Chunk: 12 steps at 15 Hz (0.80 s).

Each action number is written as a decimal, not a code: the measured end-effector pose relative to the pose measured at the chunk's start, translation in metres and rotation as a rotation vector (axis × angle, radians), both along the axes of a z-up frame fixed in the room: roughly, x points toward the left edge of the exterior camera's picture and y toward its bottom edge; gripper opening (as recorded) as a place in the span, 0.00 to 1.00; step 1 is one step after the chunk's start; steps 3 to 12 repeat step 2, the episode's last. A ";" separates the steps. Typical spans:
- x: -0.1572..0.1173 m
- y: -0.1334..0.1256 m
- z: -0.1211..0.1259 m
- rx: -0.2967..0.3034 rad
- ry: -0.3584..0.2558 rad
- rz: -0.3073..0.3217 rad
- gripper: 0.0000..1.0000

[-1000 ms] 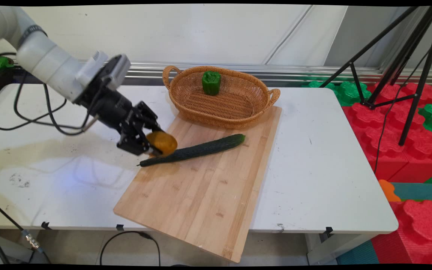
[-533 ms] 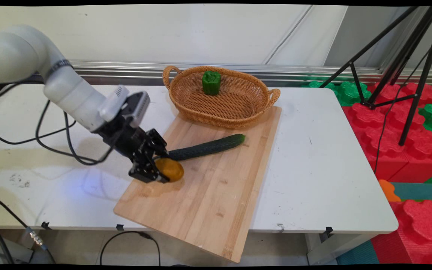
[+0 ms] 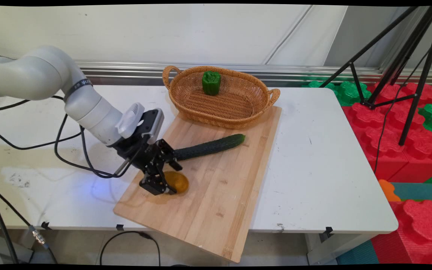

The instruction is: Place the picked object on the cutting board

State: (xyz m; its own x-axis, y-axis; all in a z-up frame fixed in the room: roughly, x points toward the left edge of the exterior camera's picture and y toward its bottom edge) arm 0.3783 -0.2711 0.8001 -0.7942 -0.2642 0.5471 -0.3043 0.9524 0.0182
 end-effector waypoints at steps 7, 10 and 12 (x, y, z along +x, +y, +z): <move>-0.002 -0.002 -0.002 -0.007 0.005 0.002 1.00; -0.002 -0.002 -0.002 -0.007 0.005 0.002 1.00; -0.002 -0.002 -0.002 -0.007 0.005 0.002 1.00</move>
